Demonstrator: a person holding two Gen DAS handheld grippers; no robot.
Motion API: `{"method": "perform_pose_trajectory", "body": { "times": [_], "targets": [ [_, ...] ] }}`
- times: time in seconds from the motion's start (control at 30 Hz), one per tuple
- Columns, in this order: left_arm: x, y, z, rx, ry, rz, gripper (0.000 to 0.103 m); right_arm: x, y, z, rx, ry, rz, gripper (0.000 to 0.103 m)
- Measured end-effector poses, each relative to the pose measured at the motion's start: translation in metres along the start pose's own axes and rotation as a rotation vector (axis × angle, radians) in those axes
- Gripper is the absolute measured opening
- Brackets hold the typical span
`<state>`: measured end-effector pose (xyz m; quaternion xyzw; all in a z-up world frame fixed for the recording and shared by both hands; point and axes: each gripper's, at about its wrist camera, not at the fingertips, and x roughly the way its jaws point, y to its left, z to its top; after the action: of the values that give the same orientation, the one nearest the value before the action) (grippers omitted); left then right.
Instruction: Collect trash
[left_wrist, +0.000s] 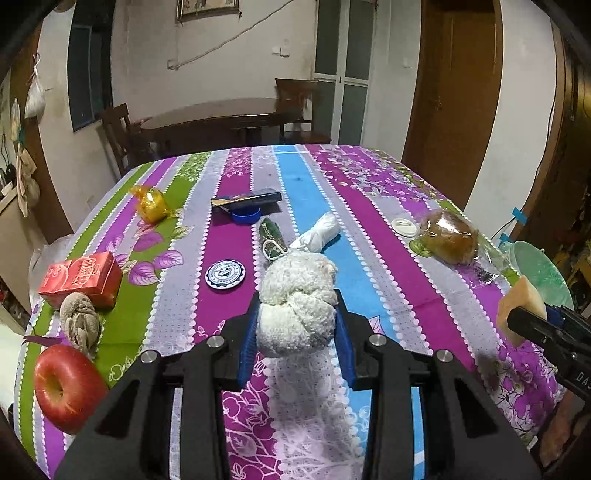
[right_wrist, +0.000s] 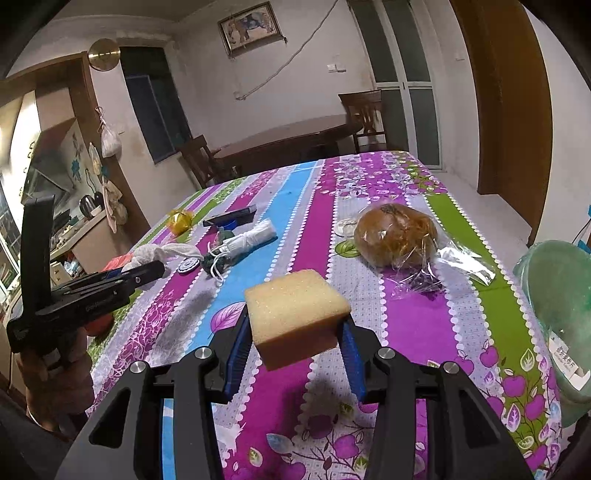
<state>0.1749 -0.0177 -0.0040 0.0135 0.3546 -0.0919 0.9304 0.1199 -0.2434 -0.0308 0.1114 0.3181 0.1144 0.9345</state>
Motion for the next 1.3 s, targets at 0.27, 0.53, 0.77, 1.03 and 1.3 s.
{"method": "perform_pose_trajectory", "body": {
  "times": [0.27, 0.53, 0.77, 1.03, 1.3],
  "targets": [
    [0.008, -0.003, -0.001, -0.004, 0.017, 0.001, 0.034, 0.012, 0.002, -0.003, -0.001, 0.020, -0.012, 0.046],
    [0.000, -0.003, -0.008, 0.014, 0.005, 0.021, 0.034, 0.010, 0.005, -0.007, 0.007, 0.017, -0.031, 0.046],
    [-0.011, 0.001, -0.014, 0.005, -0.005, 0.022, 0.034, 0.001, 0.013, -0.011, 0.002, 0.003, -0.034, 0.046],
    [-0.023, 0.001, -0.011, 0.002, -0.025, 0.025, 0.034, -0.014, 0.016, -0.013, 0.020, -0.015, -0.029, 0.046],
    [-0.027, -0.011, -0.008, 0.033, -0.050, 0.096, 0.034, -0.015, 0.014, -0.010, 0.020, -0.005, -0.047, 0.046]
  ]
}}
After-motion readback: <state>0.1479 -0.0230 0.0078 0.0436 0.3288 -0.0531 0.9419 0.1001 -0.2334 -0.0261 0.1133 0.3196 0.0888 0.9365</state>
